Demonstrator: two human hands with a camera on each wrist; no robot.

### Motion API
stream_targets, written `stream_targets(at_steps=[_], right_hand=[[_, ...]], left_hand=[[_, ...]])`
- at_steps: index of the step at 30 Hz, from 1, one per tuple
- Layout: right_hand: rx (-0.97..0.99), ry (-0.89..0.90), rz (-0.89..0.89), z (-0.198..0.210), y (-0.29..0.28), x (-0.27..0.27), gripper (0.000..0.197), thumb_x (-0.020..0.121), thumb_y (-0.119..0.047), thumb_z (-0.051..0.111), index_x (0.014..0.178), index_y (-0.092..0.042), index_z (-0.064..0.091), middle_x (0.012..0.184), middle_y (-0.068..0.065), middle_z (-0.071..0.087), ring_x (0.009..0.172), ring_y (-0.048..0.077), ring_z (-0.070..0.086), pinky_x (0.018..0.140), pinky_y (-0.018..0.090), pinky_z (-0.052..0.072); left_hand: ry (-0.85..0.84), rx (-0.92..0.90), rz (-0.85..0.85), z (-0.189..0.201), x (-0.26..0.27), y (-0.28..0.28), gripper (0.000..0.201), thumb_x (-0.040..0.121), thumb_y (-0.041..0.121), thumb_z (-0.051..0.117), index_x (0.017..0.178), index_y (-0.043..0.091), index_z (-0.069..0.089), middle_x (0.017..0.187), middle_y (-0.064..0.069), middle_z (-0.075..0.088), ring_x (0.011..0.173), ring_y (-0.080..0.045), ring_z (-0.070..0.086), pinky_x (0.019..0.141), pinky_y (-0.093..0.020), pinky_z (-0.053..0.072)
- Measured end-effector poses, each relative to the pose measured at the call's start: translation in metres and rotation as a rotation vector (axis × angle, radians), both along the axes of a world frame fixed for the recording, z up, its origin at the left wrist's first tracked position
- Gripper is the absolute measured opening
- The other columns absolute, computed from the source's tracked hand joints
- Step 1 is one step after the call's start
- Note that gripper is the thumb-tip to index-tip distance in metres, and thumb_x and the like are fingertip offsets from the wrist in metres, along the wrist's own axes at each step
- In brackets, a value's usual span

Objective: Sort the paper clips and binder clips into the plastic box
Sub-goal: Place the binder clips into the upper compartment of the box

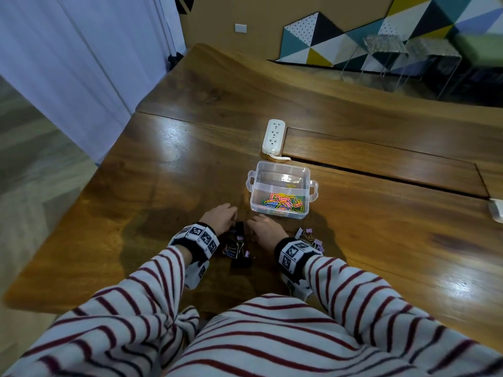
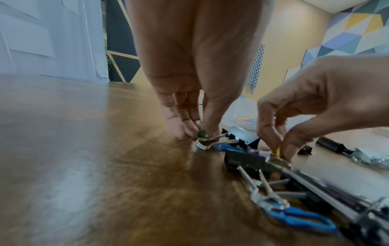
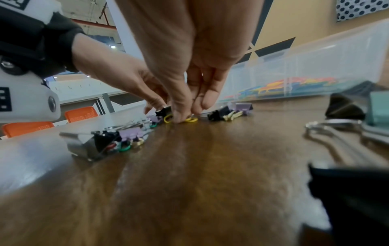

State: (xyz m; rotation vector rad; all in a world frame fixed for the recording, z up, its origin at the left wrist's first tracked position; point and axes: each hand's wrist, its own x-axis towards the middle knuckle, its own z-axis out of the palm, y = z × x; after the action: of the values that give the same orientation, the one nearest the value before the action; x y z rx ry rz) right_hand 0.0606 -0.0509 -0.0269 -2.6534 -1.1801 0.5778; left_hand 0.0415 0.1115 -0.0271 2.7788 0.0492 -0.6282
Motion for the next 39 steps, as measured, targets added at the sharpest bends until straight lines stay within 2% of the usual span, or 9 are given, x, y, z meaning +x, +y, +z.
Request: stream_targets(at_steps=[4, 7, 9, 16, 20, 23, 27, 33, 39], right_hand=[[0.034, -0.011, -0.102, 0.000, -0.004, -0.004, 0.025, 0.089, -0.003, 0.044, 0.113, -0.003, 0.048, 0.118, 0.017, 0.055, 0.115, 0.031, 0.045, 0.093, 0.038, 0.040], [0.037, 0.000, -0.122, 0.000, -0.004, -0.003, 0.023, 0.088, -0.004, 0.046, 0.112, -0.003, 0.049, 0.117, 0.017, 0.056, 0.116, 0.031, 0.046, 0.094, 0.038, 0.041], [0.011, 0.003, -0.097, -0.001, -0.003, -0.001, 0.022, 0.088, -0.003, 0.047, 0.110, -0.002, 0.050, 0.119, 0.017, 0.054, 0.117, 0.031, 0.044, 0.095, 0.037, 0.040], [0.056, 0.073, -0.100, -0.007, -0.022, 0.005, 0.014, 0.084, -0.008, 0.055, 0.098, -0.007, 0.056, 0.113, 0.011, 0.053, 0.114, 0.025, 0.043, 0.092, 0.038, 0.042], [0.276, 0.260, -0.310, -0.009, -0.045, 0.015, 0.011, 0.080, -0.004, 0.060, 0.088, -0.012, 0.059, 0.098, 0.008, 0.061, 0.098, 0.026, 0.057, 0.086, 0.039, 0.049], [0.470, 0.494, -0.495, -0.002, -0.058, 0.020, 0.021, 0.076, 0.000, 0.065, 0.078, -0.019, 0.058, 0.088, 0.008, 0.065, 0.087, 0.023, 0.062, 0.080, 0.033, 0.051], [0.623, 0.709, -0.668, 0.002, -0.072, 0.020, 0.026, 0.081, 0.005, 0.059, 0.078, -0.021, 0.060, 0.075, 0.004, 0.067, 0.060, 0.009, 0.063, 0.055, 0.017, 0.051], [0.716, 0.852, -0.752, 0.001, -0.077, 0.020, 0.019, 0.090, 0.005, 0.045, 0.083, -0.009, 0.054, 0.074, 0.009, 0.060, 0.064, 0.015, 0.056, 0.049, 0.015, 0.048], [0.682, 0.840, -0.649, 0.003, -0.074, 0.013, 0.014, 0.093, -0.011, 0.048, 0.082, -0.006, 0.055, 0.074, 0.007, 0.060, 0.064, 0.014, 0.056, 0.056, 0.019, 0.046]], left_hand=[[-0.144, -0.169, 0.072, 0.008, -0.006, 0.003, 0.005, 0.089, 0.013, 0.052, 0.094, 0.014, 0.053, 0.103, -0.004, 0.061, 0.095, -0.019, 0.059, 0.082, -0.033, 0.050], [-0.113, -0.338, -0.005, 0.014, -0.014, 0.000, 0.015, 0.087, 0.005, 0.055, 0.101, 0.009, 0.057, 0.105, -0.006, 0.065, 0.098, -0.016, 0.060, 0.086, -0.025, 0.047], [-0.085, -0.293, -0.080, 0.010, -0.020, -0.002, 0.019, 0.086, 0.003, 0.055, 0.104, 0.008, 0.058, 0.108, -0.007, 0.064, 0.103, -0.018, 0.059, 0.086, -0.024, 0.043], [-0.140, -0.182, 0.015, -0.001, -0.029, 0.002, 0.027, 0.088, 0.006, 0.053, 0.114, 0.010, 0.058, 0.118, -0.007, 0.054, 0.108, -0.021, 0.053, 0.097, -0.031, 0.045], [-0.214, -0.227, 0.003, 0.000, -0.026, 0.004, 0.036, 0.088, 0.004, 0.053, 0.122, 0.012, 0.057, 0.120, -0.006, 0.057, 0.110, -0.019, 0.054, 0.099, -0.027, 0.044], [-0.275, -0.237, 0.025, -0.001, -0.023, 0.006, 0.028, 0.087, 0.004, 0.054, 0.114, 0.011, 0.061, 0.118, -0.007, 0.058, 0.109, -0.018, 0.056, 0.096, -0.022, 0.042], [-0.157, -0.154, -0.044, -0.004, -0.031, 0.003, 0.027, 0.088, 0.008, 0.054, 0.113, 0.013, 0.059, 0.122, -0.005, 0.052, 0.110, -0.018, 0.054, 0.099, -0.030, 0.045], [-0.061, -0.015, -0.120, -0.005, -0.030, -0.007, 0.032, 0.087, 0.009, 0.054, 0.119, 0.012, 0.050, 0.122, -0.008, 0.045, 0.100, -0.019, 0.056, 0.091, -0.033, 0.050], [0.036, 0.005, -0.127, 0.002, -0.022, -0.012, 0.016, 0.087, 0.007, 0.053, 0.103, 0.009, 0.054, 0.113, -0.009, 0.051, 0.099, -0.024, 0.054, 0.086, -0.034, 0.048]])
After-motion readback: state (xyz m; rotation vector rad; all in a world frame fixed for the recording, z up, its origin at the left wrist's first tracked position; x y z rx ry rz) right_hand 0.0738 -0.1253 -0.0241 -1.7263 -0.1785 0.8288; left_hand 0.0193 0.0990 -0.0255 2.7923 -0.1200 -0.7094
